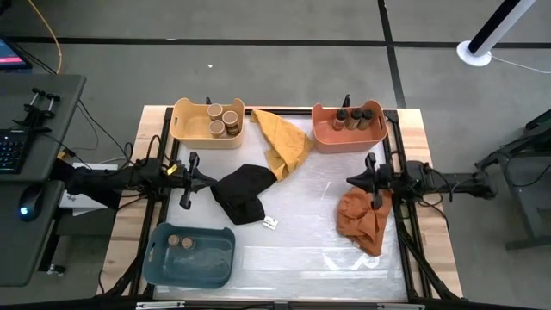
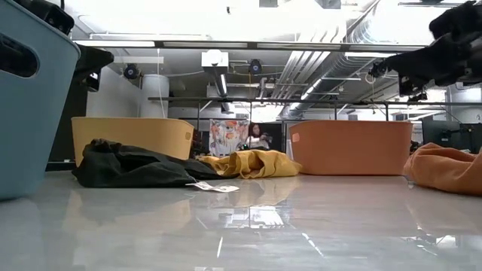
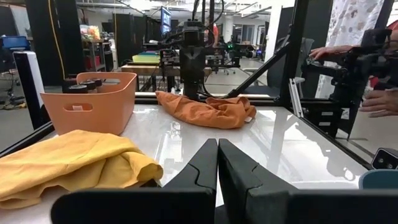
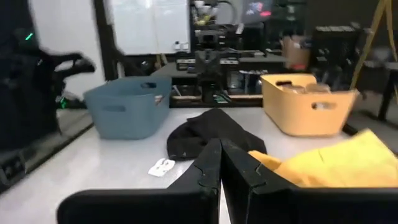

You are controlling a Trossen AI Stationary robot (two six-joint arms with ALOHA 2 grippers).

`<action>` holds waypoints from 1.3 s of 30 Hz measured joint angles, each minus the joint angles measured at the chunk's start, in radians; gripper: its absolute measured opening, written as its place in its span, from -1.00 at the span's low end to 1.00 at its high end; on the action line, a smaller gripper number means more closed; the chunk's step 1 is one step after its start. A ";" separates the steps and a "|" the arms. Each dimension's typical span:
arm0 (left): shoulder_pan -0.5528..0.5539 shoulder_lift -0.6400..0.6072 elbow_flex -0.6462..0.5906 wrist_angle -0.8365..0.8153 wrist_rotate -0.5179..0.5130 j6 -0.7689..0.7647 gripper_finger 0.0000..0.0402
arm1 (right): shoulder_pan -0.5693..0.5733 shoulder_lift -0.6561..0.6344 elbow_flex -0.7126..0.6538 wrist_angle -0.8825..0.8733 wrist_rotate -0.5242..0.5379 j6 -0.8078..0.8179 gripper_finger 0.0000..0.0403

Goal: Sort spices by type
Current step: Return to Home Position

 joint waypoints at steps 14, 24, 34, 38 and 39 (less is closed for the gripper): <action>0.000 0.000 0.000 0.000 0.000 0.000 -1.00 | 0.026 0.007 0.000 0.001 0.006 -0.082 -1.00; 0.000 0.000 0.000 0.000 0.000 0.000 -1.00 | 0.026 0.045 0.000 -0.002 0.005 -0.082 -1.00; 0.000 0.000 0.000 0.000 0.000 0.000 -1.00 | 0.026 0.045 0.001 -0.003 0.004 -0.082 -1.00; 0.000 0.000 0.000 0.000 0.000 0.000 -1.00 | 0.026 0.045 0.001 -0.004 0.004 -0.082 -1.00; 0.000 0.000 0.000 0.000 0.000 0.000 -1.00 | 0.026 0.045 0.001 -0.004 0.004 -0.082 -1.00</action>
